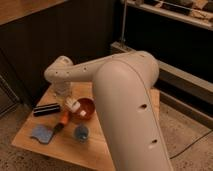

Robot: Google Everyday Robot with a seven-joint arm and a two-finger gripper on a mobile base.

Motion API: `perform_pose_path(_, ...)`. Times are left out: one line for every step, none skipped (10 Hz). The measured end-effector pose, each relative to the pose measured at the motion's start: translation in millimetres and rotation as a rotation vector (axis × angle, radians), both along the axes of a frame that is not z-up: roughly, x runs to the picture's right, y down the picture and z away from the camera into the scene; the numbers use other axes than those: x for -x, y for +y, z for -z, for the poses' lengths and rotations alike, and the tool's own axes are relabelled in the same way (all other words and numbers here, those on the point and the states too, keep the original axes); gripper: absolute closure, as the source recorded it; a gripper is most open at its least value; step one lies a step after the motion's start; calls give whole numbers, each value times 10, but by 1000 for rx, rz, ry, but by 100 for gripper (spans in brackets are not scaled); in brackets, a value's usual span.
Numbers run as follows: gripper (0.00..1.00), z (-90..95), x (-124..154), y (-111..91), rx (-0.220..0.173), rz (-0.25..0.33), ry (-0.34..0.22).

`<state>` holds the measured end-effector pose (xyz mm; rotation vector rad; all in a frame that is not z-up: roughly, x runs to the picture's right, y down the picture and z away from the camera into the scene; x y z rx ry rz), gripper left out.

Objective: Place the bottle in the ceramic bowl

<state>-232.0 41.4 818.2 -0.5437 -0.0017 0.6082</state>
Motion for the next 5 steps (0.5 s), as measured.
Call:
perform_pose_path(100, -31, -16, -32, -10, 0, 2)
perform_pose_path(100, -49, -38, -55, -18, 0, 1)
perform_pose_path(100, -47, -57, -81, -23, -2, -3)
perform_pose_path(100, -53, -111, -92, -25, -11, -8)
perform_pose_path(98, -64, -163, -92, -24, -23, -9)
